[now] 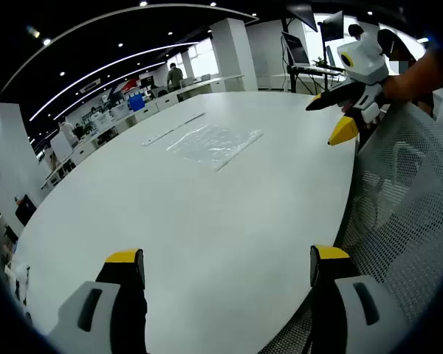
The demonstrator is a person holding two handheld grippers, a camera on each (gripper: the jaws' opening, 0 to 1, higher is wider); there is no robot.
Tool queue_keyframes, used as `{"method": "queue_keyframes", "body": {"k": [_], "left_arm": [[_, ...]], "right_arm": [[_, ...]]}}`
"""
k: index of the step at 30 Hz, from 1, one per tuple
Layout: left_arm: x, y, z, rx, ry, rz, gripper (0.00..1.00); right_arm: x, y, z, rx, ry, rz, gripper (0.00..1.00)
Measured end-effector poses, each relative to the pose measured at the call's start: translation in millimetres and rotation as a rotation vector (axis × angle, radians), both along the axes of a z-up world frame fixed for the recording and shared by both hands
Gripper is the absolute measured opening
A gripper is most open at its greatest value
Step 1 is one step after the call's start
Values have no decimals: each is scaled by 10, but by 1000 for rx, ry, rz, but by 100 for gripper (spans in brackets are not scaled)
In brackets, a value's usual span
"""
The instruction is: Open the resealable bag by pulling the two sides of the seal apart until the entire bag opening is separated and visibly accessible.
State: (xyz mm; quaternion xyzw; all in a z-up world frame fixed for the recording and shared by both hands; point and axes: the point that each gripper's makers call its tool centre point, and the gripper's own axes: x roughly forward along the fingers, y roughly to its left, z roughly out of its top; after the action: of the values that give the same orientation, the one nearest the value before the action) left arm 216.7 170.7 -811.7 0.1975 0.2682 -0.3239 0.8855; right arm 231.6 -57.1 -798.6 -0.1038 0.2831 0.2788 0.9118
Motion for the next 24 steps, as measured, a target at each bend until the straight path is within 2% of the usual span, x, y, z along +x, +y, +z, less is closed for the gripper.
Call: {"method": "queue_keyframes", "body": {"k": [24], "left_arm": [[-23,6,-40,24,14,-7,91]], "right_arm": [[-3,-2,-17,-3,12,1,87]]}}
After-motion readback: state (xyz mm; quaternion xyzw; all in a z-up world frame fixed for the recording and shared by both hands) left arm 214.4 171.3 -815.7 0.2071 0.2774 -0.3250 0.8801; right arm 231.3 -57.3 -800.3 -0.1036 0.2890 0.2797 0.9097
